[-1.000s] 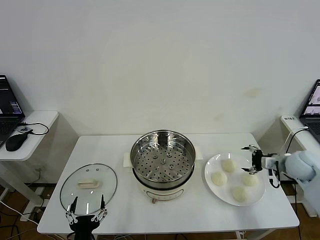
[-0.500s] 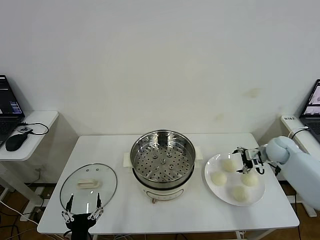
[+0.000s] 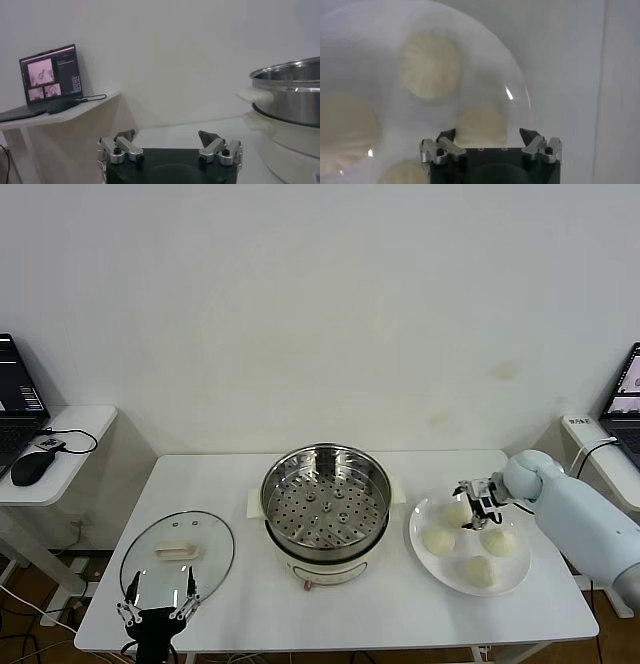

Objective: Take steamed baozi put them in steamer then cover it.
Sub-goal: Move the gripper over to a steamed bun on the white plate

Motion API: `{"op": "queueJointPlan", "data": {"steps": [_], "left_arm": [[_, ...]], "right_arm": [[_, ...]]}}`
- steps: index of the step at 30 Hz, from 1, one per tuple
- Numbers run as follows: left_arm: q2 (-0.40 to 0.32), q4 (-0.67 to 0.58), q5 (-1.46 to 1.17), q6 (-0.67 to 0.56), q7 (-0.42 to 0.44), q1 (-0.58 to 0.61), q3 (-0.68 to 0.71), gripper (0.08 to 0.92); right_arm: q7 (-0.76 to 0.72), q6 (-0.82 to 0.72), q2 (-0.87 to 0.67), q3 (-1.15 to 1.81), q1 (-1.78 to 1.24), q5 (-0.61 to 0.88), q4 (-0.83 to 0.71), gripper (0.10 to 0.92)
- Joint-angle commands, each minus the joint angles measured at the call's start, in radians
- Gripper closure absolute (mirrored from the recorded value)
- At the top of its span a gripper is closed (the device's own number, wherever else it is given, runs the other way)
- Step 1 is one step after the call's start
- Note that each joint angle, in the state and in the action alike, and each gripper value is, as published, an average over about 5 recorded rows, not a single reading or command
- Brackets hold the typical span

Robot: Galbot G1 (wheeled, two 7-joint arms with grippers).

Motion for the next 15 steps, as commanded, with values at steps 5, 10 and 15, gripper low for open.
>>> {"op": "queueJointPlan", "data": {"steps": [5,10,15], "left_arm": [[0.000,0.000,0.000,0.000,-0.002,-0.006,0.000,0.177],[0.002,-0.002,0.000,0.001,-0.002,-0.005,0.000,0.177],[0.003,-0.003,-0.001,0.002,-0.001,-0.006,0.003,0.177]], "right_arm": [[-0.014,0.001,0.025,-0.035,0.027,-0.008,-0.038,0.409],[-0.023,-0.008,-0.021,-0.067,0.059,0.050,0.036,0.436],[-0.039,-0.038,-0.146,-0.172,0.155,0.182,0.215,0.426]]}}
